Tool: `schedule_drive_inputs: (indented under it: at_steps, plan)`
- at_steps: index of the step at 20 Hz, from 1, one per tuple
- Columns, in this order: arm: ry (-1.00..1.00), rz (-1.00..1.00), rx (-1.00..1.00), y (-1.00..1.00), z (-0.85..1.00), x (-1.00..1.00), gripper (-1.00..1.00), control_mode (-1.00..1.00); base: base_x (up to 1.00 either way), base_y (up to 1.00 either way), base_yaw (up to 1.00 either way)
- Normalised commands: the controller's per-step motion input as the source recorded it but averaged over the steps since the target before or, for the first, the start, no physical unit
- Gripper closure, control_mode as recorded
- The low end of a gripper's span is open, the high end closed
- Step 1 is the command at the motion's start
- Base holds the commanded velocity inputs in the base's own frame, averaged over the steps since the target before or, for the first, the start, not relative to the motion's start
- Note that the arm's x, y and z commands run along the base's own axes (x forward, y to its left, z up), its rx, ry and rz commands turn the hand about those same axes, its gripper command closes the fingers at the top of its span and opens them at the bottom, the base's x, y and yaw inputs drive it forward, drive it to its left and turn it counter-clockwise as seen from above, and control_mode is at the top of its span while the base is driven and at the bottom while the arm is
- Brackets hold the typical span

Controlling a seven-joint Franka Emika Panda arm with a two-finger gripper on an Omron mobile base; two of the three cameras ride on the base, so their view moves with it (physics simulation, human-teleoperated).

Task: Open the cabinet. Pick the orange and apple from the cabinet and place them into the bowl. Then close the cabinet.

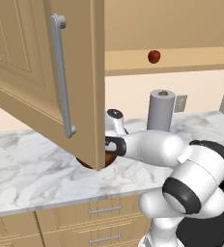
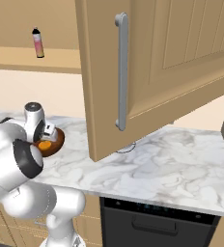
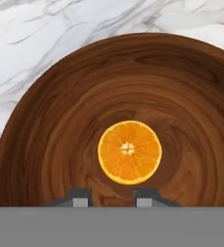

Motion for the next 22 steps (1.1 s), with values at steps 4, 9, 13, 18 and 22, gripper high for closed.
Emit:
schedule_drive_inputs:
  at_steps: [4, 9, 13, 18, 22]
  plan:
    - [0.05, 0.00, 0.00, 0.00, 0.05, 0.00, -1.00, -1.00, 0.00, 0.00, 0.00]
    - [0.00, 0.00, 0.00, 0.01, 0.22, -0.10, -1.00, -1.00, 0.00, 0.00, 0.00]
    - [-0.05, 0.00, -0.01, 0.00, 0.25, -0.34, -1.00, -1.00, 0.00, 0.00, 0.00]
    - [-0.11, 0.00, -0.01, -0.05, 0.28, -0.37, -1.00, -1.00, 0.00, 0.00, 0.00]
    - [-0.07, 0.00, -0.04, -0.21, 0.54, -0.26, -1.00, -1.00, 0.00, 0.00, 0.00]
